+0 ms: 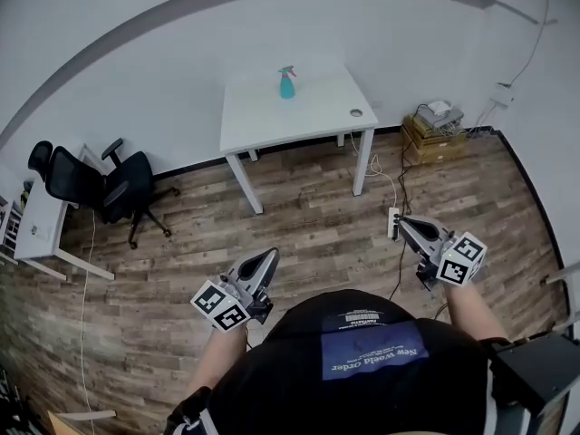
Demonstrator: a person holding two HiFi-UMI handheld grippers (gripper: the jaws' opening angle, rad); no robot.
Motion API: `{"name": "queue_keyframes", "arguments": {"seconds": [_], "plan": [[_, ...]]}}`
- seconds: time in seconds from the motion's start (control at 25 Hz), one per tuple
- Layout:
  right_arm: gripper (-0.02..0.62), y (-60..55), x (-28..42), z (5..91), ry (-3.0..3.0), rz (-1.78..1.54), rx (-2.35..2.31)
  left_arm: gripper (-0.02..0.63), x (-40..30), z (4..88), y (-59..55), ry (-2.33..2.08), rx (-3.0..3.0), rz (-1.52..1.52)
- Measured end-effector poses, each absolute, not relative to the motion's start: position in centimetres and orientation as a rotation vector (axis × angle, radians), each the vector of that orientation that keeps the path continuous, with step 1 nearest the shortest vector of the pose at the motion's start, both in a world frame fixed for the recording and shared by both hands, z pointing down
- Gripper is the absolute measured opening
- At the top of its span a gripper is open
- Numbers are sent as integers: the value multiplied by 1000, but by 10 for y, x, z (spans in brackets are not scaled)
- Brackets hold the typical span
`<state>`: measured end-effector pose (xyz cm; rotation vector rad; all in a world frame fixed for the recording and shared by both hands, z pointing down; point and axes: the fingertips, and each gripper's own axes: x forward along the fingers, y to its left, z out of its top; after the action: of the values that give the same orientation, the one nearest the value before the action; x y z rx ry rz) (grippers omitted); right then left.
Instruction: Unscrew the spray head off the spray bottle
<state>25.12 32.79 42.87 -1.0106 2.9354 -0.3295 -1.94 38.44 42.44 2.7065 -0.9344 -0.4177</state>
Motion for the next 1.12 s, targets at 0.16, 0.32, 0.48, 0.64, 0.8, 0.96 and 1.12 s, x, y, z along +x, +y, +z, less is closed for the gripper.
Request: {"name": "queue_keyframes", "arguments": {"seconds": [0.16,0.32,0.48,0.64,0.8,0.96,1.12], "plan": [[-3,304,194,417,2931,-297,-999,2,-75,420,356,-931,2715,-417],[-3,284,146,419,2946,-308,-996,2,-124,421,336,-940,2700,-421],[-3,265,108,425,2965,-324,-976,2,-157,429,319,-951,2687,-430],[-3,248,82,431,3000,-338,-933,2,-180,439,307,-990,2650,-452],[-3,223,74,432,2996,-355,-900,2,-187,444,294,-1023,2624,-432],[-3,192,71,438,3006,-378,-830,2,-184,442,274,-1074,2612,-415],[-3,150,80,439,3023,-370,-728,2,-170,439,244,-1156,2601,-406]]}}
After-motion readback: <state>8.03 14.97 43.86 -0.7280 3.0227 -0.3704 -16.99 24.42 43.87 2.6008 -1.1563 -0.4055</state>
